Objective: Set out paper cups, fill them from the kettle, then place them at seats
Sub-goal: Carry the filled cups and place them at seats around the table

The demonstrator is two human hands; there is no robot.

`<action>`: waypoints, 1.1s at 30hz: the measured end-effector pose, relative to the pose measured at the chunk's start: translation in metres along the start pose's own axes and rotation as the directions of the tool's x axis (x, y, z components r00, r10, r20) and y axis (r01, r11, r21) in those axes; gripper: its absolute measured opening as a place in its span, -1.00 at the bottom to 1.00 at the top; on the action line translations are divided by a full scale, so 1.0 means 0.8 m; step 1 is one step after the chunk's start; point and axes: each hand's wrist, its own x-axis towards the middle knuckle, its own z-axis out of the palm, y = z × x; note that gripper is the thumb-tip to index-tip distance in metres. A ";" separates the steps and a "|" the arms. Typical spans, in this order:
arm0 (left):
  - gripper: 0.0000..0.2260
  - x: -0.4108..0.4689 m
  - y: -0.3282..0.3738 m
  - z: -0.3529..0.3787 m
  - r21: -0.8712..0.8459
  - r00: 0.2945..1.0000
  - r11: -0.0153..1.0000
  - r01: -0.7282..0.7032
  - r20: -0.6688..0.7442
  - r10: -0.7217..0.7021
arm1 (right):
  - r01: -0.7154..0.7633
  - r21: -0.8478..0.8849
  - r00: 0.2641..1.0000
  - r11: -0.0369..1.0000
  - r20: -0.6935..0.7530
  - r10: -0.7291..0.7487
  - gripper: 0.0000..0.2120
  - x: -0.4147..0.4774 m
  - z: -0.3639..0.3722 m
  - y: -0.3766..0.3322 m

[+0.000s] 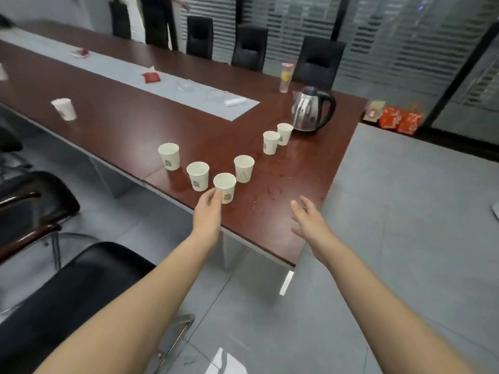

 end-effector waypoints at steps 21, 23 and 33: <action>-0.36 0.296 -0.082 0.001 -0.022 0.943 0.987 0.157 -0.293 -0.156 | -0.046 -0.057 0.900 0.997 0.431 0.067 -0.18 0.305 0.160 -0.004; -0.33 0.305 -0.093 0.003 -0.013 0.948 0.986 0.167 -0.273 -0.165 | -0.030 -0.072 0.885 0.997 0.462 0.060 -0.11 0.313 0.166 0.004; -0.34 0.334 -0.126 0.023 -0.020 0.947 0.986 0.165 -0.275 -0.164 | 0.096 -0.230 0.877 0.969 0.480 0.027 0.05 0.335 0.185 0.047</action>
